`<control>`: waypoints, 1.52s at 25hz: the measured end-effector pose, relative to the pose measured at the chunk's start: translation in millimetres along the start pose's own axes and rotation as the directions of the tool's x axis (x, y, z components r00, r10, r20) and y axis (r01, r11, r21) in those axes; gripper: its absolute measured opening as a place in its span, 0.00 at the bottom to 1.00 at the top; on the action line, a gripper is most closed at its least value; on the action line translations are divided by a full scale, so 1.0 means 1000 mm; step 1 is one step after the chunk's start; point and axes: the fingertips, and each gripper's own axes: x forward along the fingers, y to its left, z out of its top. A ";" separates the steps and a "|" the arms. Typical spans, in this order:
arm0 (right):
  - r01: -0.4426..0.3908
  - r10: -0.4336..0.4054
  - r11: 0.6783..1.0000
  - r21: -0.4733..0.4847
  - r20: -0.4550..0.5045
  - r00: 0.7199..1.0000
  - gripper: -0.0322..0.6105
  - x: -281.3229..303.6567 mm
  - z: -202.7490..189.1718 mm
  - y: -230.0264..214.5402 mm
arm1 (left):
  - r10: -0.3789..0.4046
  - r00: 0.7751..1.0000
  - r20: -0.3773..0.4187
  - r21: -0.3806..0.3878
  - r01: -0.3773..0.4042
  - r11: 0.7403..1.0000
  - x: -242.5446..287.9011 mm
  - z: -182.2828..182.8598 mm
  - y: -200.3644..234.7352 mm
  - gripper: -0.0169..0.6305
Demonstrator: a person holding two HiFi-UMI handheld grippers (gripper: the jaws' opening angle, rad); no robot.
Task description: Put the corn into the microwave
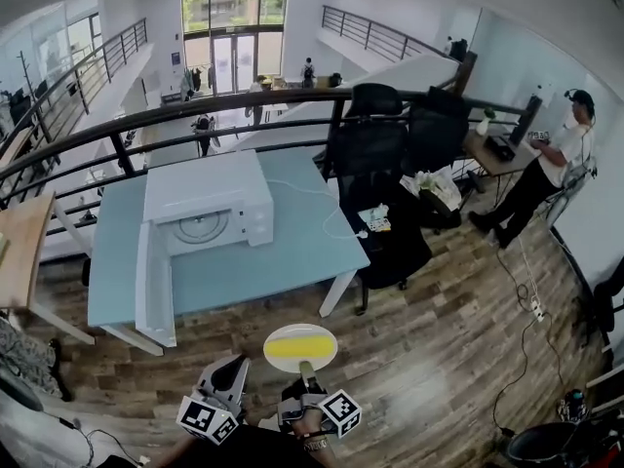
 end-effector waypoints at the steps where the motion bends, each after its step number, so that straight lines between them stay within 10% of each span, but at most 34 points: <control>1: -0.004 0.004 1.000 0.000 -0.004 1.000 0.09 0.002 0.003 0.001 | 0.009 1.000 0.002 0.004 -0.009 1.000 0.001 0.000 0.000 0.03; 38: 0.040 -0.047 0.998 -0.051 -0.145 0.988 0.09 0.077 0.011 0.005 | 0.156 0.987 0.026 -0.016 -0.155 0.988 0.061 -0.002 0.056 0.03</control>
